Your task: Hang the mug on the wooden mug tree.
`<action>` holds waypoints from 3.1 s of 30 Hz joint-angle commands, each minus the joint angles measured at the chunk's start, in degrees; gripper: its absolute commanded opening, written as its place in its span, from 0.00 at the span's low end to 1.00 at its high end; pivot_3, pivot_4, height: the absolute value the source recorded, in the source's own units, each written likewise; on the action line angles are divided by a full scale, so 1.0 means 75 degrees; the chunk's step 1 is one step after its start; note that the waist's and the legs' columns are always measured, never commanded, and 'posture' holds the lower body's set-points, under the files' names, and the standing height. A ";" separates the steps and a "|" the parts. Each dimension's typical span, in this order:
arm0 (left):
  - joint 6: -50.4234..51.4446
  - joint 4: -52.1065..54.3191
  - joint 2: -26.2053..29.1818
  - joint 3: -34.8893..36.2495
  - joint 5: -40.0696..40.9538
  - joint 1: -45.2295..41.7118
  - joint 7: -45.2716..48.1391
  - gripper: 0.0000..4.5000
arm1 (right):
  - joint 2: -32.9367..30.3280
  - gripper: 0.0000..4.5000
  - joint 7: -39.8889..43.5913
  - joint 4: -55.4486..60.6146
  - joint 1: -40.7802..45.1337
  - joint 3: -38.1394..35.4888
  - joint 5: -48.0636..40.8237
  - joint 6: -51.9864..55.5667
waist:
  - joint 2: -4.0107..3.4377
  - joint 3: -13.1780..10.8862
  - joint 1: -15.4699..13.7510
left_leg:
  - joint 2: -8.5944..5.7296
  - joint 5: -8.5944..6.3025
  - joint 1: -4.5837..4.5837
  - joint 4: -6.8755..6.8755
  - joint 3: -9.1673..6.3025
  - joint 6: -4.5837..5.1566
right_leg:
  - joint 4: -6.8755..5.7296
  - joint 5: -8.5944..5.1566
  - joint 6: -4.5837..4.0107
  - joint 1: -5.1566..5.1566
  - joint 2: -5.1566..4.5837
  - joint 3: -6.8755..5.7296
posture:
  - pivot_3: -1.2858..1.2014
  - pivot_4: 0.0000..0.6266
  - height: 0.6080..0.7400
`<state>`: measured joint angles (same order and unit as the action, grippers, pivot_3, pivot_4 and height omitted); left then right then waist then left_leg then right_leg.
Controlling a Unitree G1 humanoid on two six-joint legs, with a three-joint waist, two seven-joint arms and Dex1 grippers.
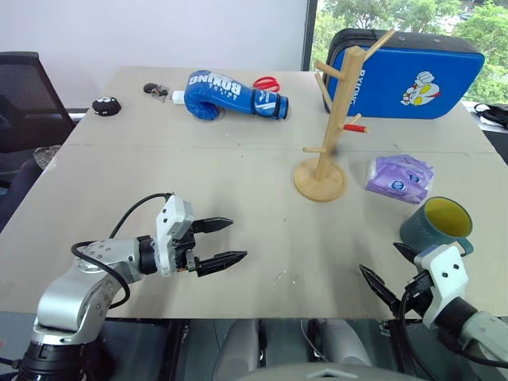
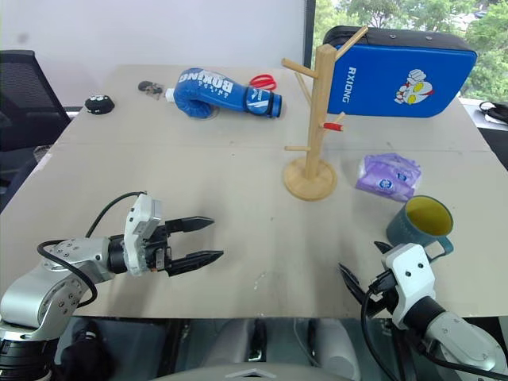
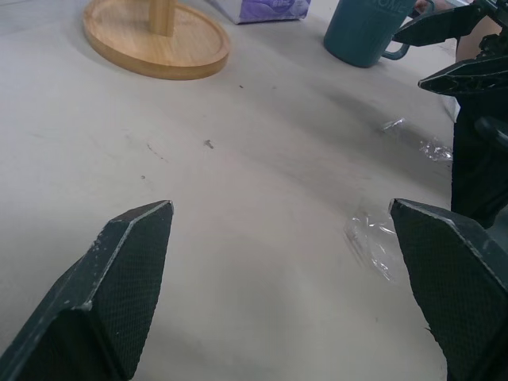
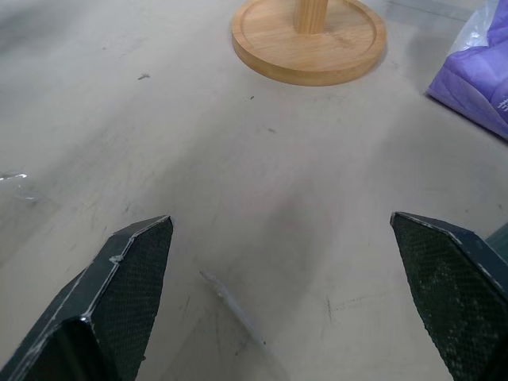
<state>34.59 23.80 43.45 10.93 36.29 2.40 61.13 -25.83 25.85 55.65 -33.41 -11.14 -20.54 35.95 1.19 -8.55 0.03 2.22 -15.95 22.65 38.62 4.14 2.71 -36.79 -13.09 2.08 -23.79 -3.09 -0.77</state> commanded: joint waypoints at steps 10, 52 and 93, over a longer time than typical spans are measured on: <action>-0.0545 0.0488 0.0105 -0.0777 0.0632 -0.0901 0.1332 1.00 | 0.1803 0.99 -0.0043 -0.1244 -0.3079 -0.1840 0.0140 -0.3018 | -0.0021 0.0004 -0.0080 | -0.0011 -0.0006 0.0013 -0.0013 0.0009 0.0007 | 0.0015 -0.0027 0.0040 -0.0003 0.0009 0.0006 | 0.52 0.24 1.00; -0.0469 0.0650 0.0406 -0.0658 0.1263 -0.1636 0.1270 1.00 | 0.2609 0.29 -0.3888 -0.2070 0.1592 -0.1742 0.1576 0.0240 | -0.0030 0.0008 0.0067 | -0.0006 0.0008 0.0005 -0.0026 0.0018 -0.0012 | -0.0002 -0.0004 0.0005 -0.0026 0.0014 -0.0006 | 0.52 0.24 1.00; 0.0040 0.1511 -0.0191 0.1292 0.3313 -0.0447 -0.0694 1.00 | -0.2733 0.17 0.1065 -0.5685 1.0346 0.2524 -0.0543 0.2336 | -0.0003 -0.0015 0.0065 | -0.0011 0.0003 0.0032 -0.0017 0.0016 0.0002 | 0.0009 0.0015 0.0007 -0.0031 0.0044 0.0034 | 0.52 0.24 1.00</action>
<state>34.74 32.50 41.92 19.69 59.44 -0.84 57.48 -45.46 32.92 13.04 43.81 8.34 -26.49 54.98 1.16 -8.66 0.52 2.14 -15.93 22.89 38.50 4.25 2.72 -36.74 -12.98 2.13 -24.02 -2.77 -0.52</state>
